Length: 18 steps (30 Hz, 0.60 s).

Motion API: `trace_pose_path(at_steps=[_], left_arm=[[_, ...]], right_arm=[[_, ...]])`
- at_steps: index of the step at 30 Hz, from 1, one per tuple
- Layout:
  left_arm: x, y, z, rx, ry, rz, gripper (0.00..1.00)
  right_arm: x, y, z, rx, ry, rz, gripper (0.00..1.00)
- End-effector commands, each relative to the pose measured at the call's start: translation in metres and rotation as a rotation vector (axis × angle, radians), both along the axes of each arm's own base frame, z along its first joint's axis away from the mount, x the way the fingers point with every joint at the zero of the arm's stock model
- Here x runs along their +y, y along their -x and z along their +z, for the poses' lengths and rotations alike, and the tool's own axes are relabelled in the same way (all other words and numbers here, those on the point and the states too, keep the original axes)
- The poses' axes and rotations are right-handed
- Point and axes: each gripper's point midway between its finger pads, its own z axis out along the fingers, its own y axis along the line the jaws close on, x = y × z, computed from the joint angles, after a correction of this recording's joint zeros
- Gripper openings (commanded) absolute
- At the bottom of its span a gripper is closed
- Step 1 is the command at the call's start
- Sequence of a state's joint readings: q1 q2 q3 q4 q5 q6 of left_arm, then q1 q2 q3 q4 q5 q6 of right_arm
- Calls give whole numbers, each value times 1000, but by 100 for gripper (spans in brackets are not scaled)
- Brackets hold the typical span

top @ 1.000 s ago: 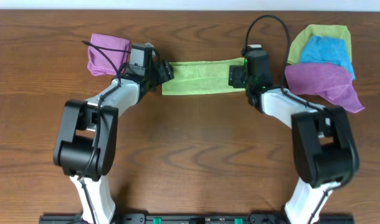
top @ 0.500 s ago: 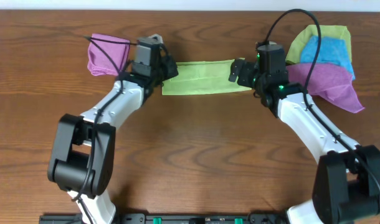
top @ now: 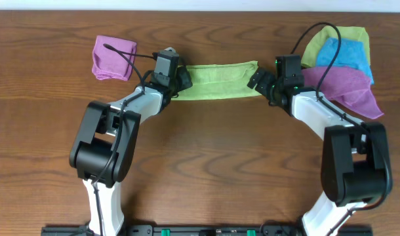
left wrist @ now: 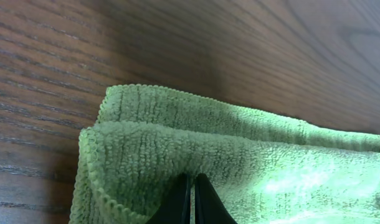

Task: Fold the cloth
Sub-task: 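Push both strip ends inward toward the center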

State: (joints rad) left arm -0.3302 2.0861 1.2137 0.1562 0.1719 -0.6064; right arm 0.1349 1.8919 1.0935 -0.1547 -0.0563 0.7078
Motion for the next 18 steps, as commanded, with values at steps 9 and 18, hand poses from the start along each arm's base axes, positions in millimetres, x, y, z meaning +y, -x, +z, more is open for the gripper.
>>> trace_pose_path(at_steps=[9,18], left_arm=[[6,0,-16,35,-28,26,6],[7,1,-17,41,-29,26,6]], right_arm=[[13,-28,24,-134,-105,9,99],[9,-36,18,-160,-65,-18,93]])
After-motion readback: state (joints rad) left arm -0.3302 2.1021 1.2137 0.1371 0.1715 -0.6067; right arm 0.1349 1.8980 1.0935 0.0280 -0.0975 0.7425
